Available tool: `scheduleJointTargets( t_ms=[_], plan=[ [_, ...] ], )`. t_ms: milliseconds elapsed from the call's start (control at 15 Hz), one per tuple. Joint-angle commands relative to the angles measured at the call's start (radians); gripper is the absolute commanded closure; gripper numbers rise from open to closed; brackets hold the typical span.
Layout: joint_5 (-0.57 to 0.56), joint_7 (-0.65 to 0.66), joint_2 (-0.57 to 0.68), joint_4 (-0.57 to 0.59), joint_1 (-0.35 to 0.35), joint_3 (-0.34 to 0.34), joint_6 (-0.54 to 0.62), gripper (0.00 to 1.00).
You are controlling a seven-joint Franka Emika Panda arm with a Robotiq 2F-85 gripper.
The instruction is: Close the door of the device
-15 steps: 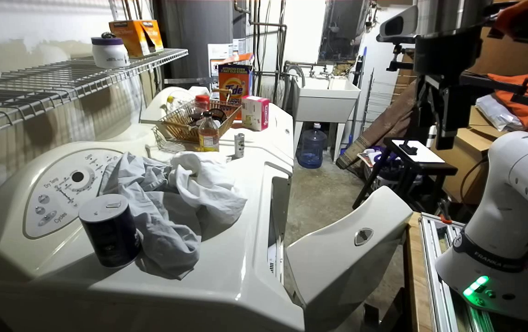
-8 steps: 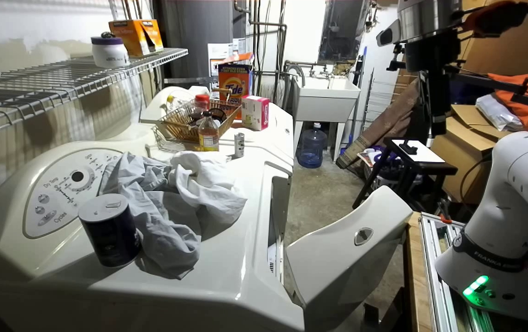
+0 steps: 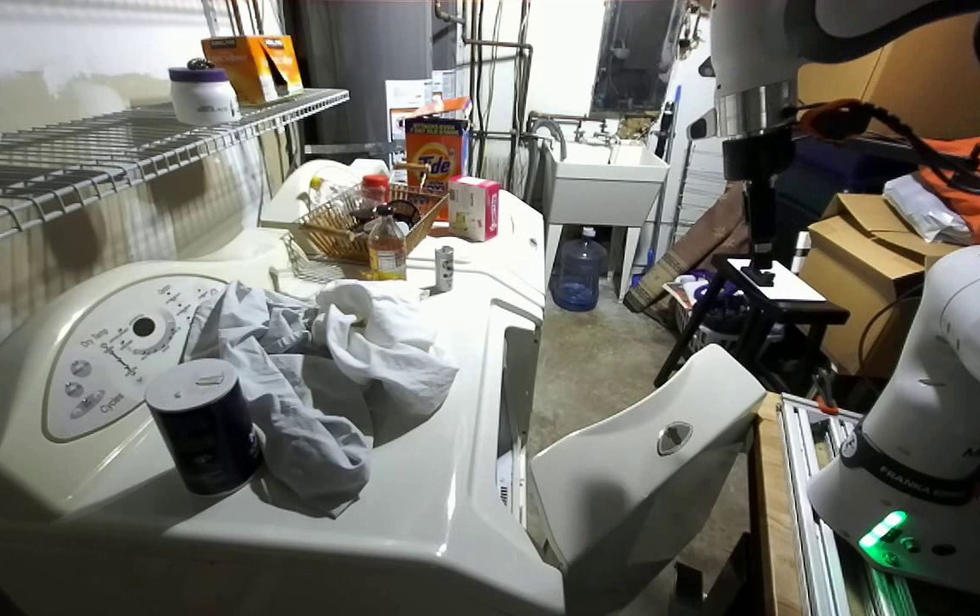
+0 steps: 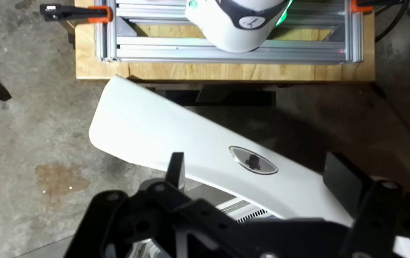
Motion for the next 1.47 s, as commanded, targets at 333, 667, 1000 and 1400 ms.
scheduleJointTargets(
  t_ms=[333, 667, 1000, 1400],
  plan=[
    [0.003, -0.149, 0.148, -0.111, -0.056, -0.113, 0.312, 0.0],
    [-0.004, -0.123, 0.167, -0.102, -0.045, -0.082, 0.333, 0.0],
    [-0.036, -0.07, 0.309, -0.151, -0.059, -0.048, 0.369, 0.0],
    [-0.026, -0.073, 0.517, -0.177, -0.119, -0.082, 0.472, 0.0]
  ],
)
